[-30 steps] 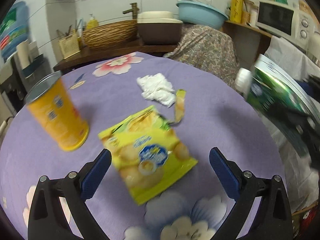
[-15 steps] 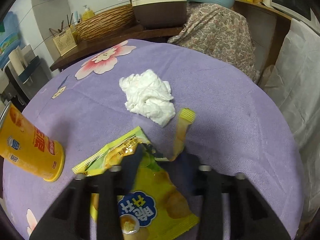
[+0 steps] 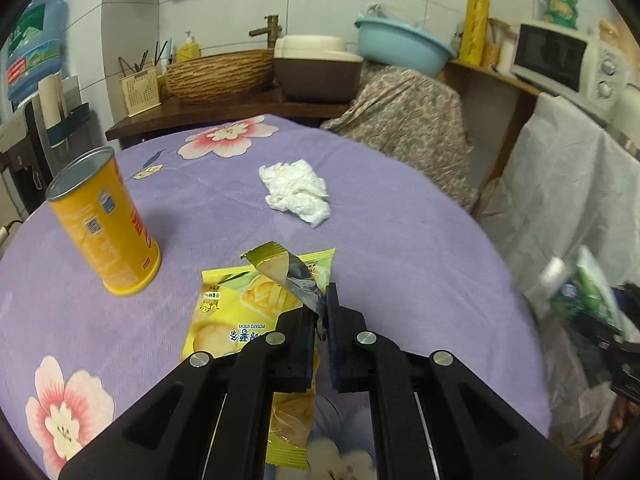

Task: Collect trash
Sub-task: 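Grasp the yellow snack bag with the left tool while the right tool holds the carton, then drop the snack bag into the bin with the left tool while the right tool drops the carton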

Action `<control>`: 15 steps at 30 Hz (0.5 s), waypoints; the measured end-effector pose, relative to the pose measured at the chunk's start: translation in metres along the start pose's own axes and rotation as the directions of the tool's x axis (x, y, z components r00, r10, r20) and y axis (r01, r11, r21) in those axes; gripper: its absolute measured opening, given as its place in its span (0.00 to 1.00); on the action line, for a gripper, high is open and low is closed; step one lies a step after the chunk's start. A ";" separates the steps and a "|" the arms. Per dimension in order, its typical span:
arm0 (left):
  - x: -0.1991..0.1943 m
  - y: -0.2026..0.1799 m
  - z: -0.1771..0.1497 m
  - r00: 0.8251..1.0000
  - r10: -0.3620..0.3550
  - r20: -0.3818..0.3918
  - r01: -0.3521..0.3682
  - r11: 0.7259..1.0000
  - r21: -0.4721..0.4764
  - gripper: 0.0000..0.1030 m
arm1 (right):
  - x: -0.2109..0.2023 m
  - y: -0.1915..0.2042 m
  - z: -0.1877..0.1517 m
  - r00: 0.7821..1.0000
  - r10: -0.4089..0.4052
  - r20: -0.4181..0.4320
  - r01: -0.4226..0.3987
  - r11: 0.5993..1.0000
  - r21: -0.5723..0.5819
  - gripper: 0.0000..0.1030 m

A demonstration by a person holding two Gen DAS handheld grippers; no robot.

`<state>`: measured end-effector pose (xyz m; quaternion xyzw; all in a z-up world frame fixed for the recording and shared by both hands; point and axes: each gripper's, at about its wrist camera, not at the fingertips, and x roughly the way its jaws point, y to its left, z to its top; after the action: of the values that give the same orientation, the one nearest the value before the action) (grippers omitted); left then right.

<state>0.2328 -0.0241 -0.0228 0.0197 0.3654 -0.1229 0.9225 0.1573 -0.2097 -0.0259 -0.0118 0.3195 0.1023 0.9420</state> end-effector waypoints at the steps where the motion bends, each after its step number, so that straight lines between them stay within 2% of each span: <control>1: -0.009 -0.003 -0.004 1.000 -0.023 0.014 0.023 1.000 -0.003 0.06 | 0.001 -0.001 -0.002 1.000 0.000 -0.001 0.000 1.000 0.008 0.51; 5: -0.039 -0.024 -0.015 0.992 -0.104 0.067 0.104 0.995 0.001 0.06 | 0.001 -0.006 -0.014 1.000 -0.011 -0.004 0.011 0.999 0.045 0.51; 9: -0.054 -0.052 -0.022 0.981 -0.173 0.088 0.170 0.985 0.039 0.06 | -0.005 -0.013 -0.027 0.999 -0.036 0.012 0.035 0.997 0.075 0.51; 15: -0.061 -0.104 -0.016 0.953 -0.283 0.105 0.272 0.956 0.111 0.06 | -0.016 -0.034 -0.045 0.995 -0.097 0.018 0.093 0.985 0.145 0.51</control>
<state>0.1539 -0.1103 0.0131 0.0048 0.3023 -0.2695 0.9143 0.1247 -0.2500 -0.0531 0.0422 0.3131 0.0340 0.9482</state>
